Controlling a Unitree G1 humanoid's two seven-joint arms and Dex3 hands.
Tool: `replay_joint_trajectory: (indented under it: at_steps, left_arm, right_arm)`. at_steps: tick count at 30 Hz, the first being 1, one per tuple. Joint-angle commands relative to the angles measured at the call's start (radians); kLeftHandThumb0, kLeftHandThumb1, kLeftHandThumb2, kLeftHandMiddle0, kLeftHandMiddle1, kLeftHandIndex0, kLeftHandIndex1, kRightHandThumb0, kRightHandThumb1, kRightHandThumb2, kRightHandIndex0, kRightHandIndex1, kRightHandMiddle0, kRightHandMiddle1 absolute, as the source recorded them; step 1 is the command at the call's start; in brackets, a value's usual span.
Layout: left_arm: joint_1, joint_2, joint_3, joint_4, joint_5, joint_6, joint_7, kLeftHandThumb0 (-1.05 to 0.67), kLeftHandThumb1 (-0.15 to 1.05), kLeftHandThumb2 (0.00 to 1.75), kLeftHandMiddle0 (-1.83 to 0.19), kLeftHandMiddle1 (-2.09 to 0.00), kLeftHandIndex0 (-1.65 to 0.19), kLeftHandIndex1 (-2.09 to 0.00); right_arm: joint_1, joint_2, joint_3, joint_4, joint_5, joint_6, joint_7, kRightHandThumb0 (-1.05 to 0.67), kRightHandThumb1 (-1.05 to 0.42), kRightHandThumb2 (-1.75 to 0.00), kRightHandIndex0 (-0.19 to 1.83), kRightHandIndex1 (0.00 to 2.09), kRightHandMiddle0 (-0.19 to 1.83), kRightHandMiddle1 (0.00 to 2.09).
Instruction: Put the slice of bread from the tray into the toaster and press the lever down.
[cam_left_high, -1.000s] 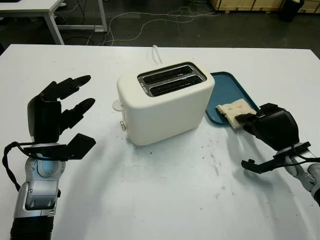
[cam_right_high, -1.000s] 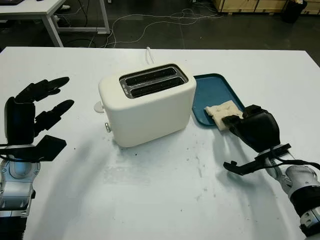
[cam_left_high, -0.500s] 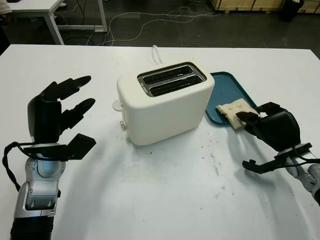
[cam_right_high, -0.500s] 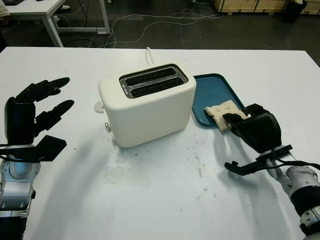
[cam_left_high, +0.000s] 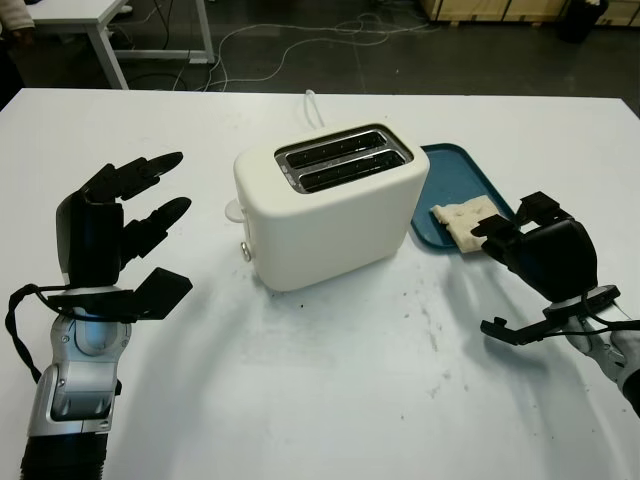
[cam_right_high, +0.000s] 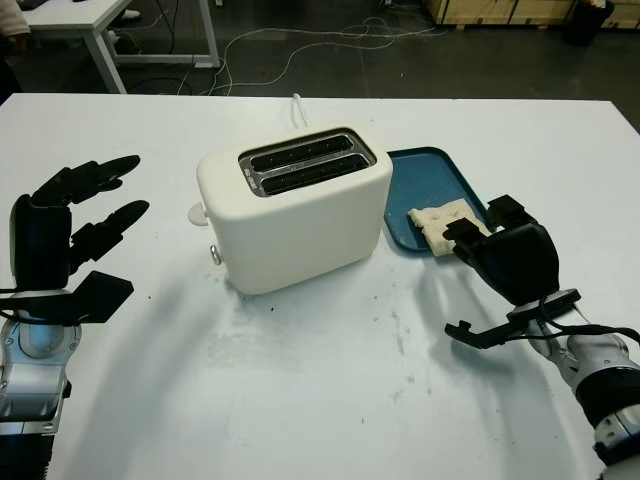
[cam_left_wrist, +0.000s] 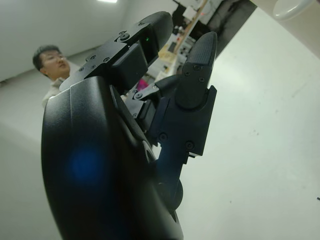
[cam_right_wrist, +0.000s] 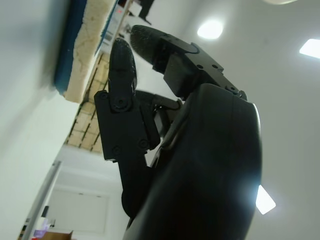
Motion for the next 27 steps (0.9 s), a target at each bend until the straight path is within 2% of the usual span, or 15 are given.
replay_joint_trajectory:
  at_steps: [1,2,5,11,15,19,27]
  left_arm:
    - [0.006,0.004,-0.005,-0.003,0.006,-0.01,0.003,-0.37,0.9,0.0,-0.63,-0.84,-0.89,-0.08]
    - [0.006,0.003,-0.006,-0.006,0.007,-0.006,0.002,-0.37,0.9,0.0,-0.64,-0.84,-0.89,-0.08]
    - [0.004,0.001,-0.006,-0.001,-0.001,-0.01,0.002,-0.38,0.9,0.0,-0.64,-0.84,-0.89,-0.08]
    - [0.005,0.0,-0.007,-0.014,0.0,0.008,-0.006,-0.38,0.91,0.0,-0.63,-0.84,-0.89,-0.07]
    - [0.003,0.003,-0.008,-0.01,0.002,0.003,-0.004,-0.38,0.91,0.0,-0.63,-0.85,-0.89,-0.07]
    - [0.002,0.003,-0.01,-0.01,0.008,0.004,-0.002,-0.38,0.91,0.0,-0.63,-0.85,-0.9,-0.07]
    - [0.003,0.002,-0.009,-0.008,0.002,-0.001,0.002,-0.36,0.9,0.0,-0.63,-0.85,-0.9,-0.06]
  right_arm:
    - [0.047,-0.032,-0.039,-0.091,0.039,0.019,0.075,-0.57,-0.91,-0.09,0.42,0.29,0.57,0.06]
    - [0.066,-0.04,-0.054,-0.135,0.043,0.03,0.115,-0.61,-0.9,-0.04,0.42,0.15,0.53,0.02]
    - [0.118,-0.055,-0.102,-0.259,0.051,0.074,0.235,-0.72,-0.88,0.0,0.35,0.02,0.39,0.0]
    - [0.178,-0.044,-0.184,-0.381,0.084,0.072,0.342,-0.75,-0.86,0.0,0.35,0.01,0.36,0.0]
    - [0.194,-0.026,-0.213,-0.422,0.085,0.105,0.416,-0.78,-0.87,-0.01,0.26,0.0,0.28,0.0]
    - [0.146,0.009,-0.187,-0.349,0.052,0.14,0.46,-0.84,-0.91,-0.01,0.17,0.0,0.17,0.0]
    - [0.021,0.082,-0.11,-0.106,0.036,0.135,0.418,-0.8,-0.92,-0.02,0.18,0.01,0.19,0.01]
